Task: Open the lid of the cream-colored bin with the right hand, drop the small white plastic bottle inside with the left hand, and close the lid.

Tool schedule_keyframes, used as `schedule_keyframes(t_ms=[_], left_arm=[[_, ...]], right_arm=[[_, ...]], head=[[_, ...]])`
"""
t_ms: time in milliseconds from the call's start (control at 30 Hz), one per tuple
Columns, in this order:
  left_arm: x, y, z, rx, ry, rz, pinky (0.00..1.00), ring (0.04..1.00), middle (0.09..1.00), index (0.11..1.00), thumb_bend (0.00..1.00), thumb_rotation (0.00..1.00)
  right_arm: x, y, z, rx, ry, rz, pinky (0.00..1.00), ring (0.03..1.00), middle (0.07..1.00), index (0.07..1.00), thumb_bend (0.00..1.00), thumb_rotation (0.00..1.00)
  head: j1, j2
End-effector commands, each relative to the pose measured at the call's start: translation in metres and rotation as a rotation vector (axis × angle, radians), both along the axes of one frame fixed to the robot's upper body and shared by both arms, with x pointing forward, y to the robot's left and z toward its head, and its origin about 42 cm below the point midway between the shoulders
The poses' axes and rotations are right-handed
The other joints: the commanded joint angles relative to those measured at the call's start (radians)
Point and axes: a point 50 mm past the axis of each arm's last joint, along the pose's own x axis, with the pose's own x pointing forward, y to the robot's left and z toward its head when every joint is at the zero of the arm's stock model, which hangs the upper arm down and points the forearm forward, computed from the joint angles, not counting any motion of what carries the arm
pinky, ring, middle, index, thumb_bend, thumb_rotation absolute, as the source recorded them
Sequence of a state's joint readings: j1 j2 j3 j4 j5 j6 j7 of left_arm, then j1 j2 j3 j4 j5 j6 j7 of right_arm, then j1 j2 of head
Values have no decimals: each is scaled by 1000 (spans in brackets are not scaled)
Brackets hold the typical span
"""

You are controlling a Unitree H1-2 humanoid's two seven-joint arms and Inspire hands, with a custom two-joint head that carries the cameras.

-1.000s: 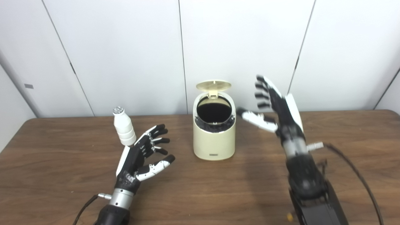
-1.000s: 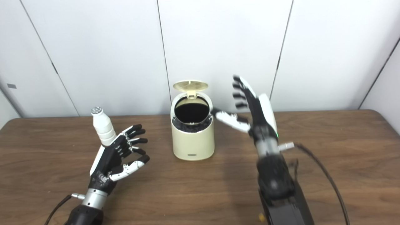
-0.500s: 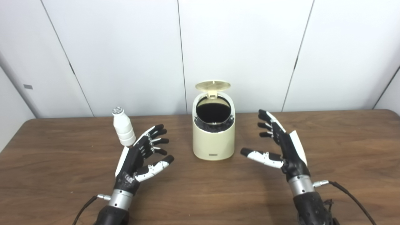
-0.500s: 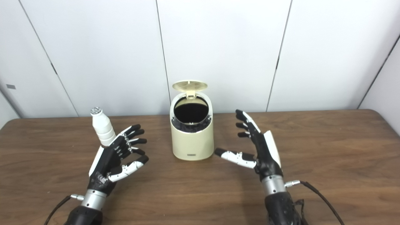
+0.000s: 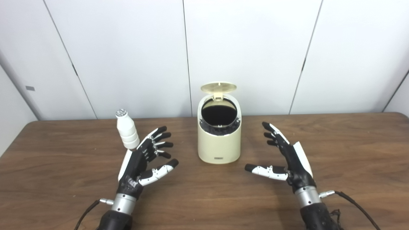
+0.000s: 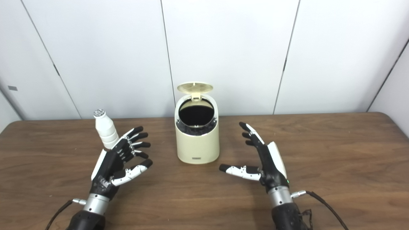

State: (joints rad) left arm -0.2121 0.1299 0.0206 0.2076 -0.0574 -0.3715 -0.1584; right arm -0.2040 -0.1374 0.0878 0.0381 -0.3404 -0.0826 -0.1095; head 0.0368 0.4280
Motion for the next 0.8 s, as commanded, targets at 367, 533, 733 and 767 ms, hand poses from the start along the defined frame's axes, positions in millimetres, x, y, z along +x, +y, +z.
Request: schedule_keyframes(t_ms=[367, 533, 733, 767], left_arm=[[3, -6, 10, -2, -53, 3, 566, 722, 820, 861, 658, 117], [-1, -11, 8, 19, -50, 10, 560, 702, 790, 826, 651, 74], [-4, -21, 0, -12, -35, 33, 547, 665, 739, 780, 676, 118], [-4, -24, 0, -29, -29, 35, 536, 661, 738, 780, 688, 152]], right_arm=[[5, 0, 18, -3, -79, 24, 817, 874, 920, 899, 822, 272], [1, -4, 19, -2, -84, 20, 809, 874, 914, 896, 812, 236], [-1, -17, 17, -9, -79, 19, 799, 869, 914, 905, 794, 162], [0, -20, 16, -3, -76, 18, 795, 868, 917, 910, 793, 155]], head=[[54, 6], [125, -2], [273, -30], [296, -36]])
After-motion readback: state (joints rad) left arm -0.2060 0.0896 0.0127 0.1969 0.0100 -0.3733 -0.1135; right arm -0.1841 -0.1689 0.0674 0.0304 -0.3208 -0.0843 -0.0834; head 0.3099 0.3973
